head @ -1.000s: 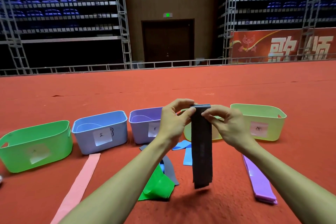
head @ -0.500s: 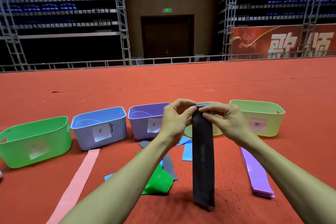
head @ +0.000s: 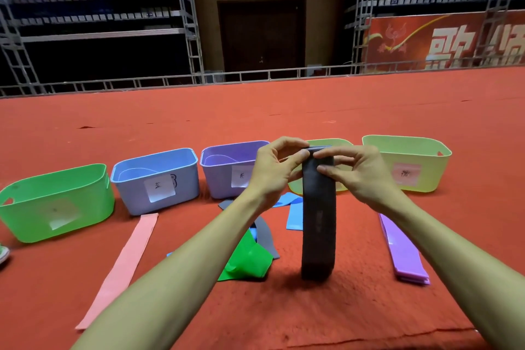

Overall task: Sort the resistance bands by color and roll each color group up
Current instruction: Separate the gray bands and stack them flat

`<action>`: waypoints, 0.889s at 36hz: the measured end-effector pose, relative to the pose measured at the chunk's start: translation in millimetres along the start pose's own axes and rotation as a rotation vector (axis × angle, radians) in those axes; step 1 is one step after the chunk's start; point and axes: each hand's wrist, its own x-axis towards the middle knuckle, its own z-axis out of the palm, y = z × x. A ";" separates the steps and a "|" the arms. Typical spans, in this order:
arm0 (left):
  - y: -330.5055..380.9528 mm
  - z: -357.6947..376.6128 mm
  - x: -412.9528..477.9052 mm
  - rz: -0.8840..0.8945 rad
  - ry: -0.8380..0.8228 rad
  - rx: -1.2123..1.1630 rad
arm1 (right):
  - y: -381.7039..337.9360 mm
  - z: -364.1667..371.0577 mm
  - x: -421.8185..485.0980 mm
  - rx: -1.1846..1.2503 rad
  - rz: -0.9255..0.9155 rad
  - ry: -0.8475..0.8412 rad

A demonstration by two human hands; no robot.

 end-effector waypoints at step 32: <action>-148.1 -79.0 -29.4 -0.215 -0.665 1.441 | 32.4 2.5 -27.7 -0.125 0.079 0.016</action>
